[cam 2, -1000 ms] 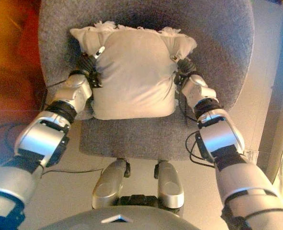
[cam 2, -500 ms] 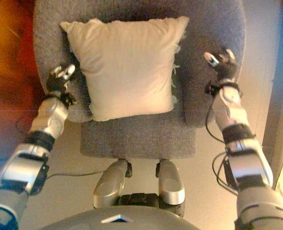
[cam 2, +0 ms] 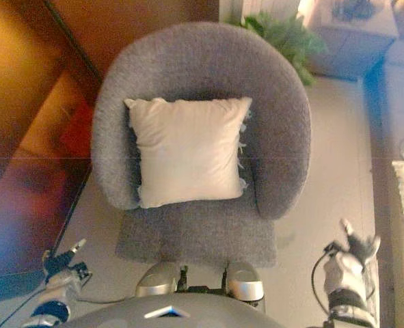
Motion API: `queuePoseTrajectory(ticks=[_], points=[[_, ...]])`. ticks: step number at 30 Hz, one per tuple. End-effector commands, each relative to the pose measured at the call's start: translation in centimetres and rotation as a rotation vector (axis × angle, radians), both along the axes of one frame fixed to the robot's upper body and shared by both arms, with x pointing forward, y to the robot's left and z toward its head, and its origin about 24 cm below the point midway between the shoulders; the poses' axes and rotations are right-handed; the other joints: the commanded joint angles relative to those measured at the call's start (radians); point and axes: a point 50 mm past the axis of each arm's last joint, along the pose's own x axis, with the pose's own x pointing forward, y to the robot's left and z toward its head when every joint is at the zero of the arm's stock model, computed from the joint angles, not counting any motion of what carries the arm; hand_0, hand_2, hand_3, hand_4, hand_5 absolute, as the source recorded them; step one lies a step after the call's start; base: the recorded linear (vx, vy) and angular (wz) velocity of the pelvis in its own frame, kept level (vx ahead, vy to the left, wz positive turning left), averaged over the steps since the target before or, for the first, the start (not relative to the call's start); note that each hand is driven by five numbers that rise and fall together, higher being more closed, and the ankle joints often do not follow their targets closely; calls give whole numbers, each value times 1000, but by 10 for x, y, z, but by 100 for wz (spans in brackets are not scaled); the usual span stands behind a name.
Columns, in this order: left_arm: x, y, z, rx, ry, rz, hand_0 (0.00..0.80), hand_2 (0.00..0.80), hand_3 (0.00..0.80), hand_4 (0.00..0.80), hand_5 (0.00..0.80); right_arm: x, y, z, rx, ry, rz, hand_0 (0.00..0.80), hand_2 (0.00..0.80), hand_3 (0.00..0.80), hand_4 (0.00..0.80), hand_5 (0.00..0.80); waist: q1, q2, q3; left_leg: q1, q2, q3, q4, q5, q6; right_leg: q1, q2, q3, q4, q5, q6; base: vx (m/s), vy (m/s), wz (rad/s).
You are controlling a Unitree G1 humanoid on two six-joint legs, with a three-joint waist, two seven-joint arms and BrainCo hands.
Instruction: Pick up the cushion and take it to the sofa
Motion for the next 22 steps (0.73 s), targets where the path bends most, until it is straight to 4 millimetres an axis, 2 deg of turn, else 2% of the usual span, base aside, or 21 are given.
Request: queuePoseTrajectory(ticks=[1, 3, 5, 7, 9, 12, 14, 17, 22], points=[[-21, -15, -16, -50, 151, -40, 0, 0, 0, 0, 0, -37, 30, -26, 189, 151, 9, 0, 0, 0, 0, 0, 18, -27, -46, 130, -44, 51, 8, -159, 25, 64, -19, 20, 8, -84, 55, 40, -67, 1], [-35, -31, -26, -131, 199, -42, 0, 0, 0, 0, 0, -48, 60, -40, 361, 231, 115, 0, 0, 0, 0, 0, 19, -29, -57, 142, -45, 48, 8, -167, 30, 77, -15, 27, 7, -89, 52, 10, -49, -12], [-36, -47, -34, -222, 208, -94, 0, 0, 0, 0, 0, -48, 84, -48, 487, 242, 220, 0, 0, 0, 0, 0, 20, -29, -62, 150, -46, 43, 8, -172, 32, 85, -13, 29, 7, -93, 48, -14, -31, -17], [-31, -70, -41, -350, 212, -168, 0, 0, 0, 0, 0, -38, 108, -53, 601, 229, 372, 0, 0, 0, 0, 0, 22, -28, -67, 158, -47, 39, 8, -179, 35, 93, -13, 28, 7, -99, 44, -26, -33, -4], [-29, -92, -48, -463, 275, -280, 0, 0, 0, 0, 0, -20, 123, -55, 600, 228, 594, 0, 0, 0, 0, 0, 26, -27, -75, 161, -48, 36, 8, -183, 37, 98, -12, 25, 7, -103, 41, -39, -28, 0], [-26, -104, -50, -524, 351, -384, 0, 0, 0, 0, 0, 1, 127, -52, 564, 227, 765, 0, 0, 0, 0, 0, 25, -24, -83, 165, -45, 38, 8, -189, 38, 100, -12, 20, 7, -107, 42, -25, -16, 10], [-24, -102, -50, -545, 362, -360, 0, 0, 0, 0, 0, 4, 126, -51, 554, 251, 809, 0, 0, 0, 0, 0, 24, -22, -88, 166, -44, 41, 8, -192, 38, 101, -12, 17, 7, -110, 44, -8, -6, -2], [-27, -99, -49, -587, 365, -283, 0, 0, 0, 0, 0, -1, 121, -52, 561, 283, 814, 0, 0, 0, 0, 0, 26, -21, -95, 167, -42, 45, 8, -193, 38, 101, -13, 9, 7, -112, 45, 1, -6, 3], [-25, -97, -49, -599, 368, -281, 0, 0, 0, 0, 0, -10, 123, -54, 596, 322, 828, 0, 0, 0, 0, 0, 32, -22, -94, 164, -39, 43, 8, -191, 40, 101, -12, 5, 7, -112, 44, 0, 0, 0]])
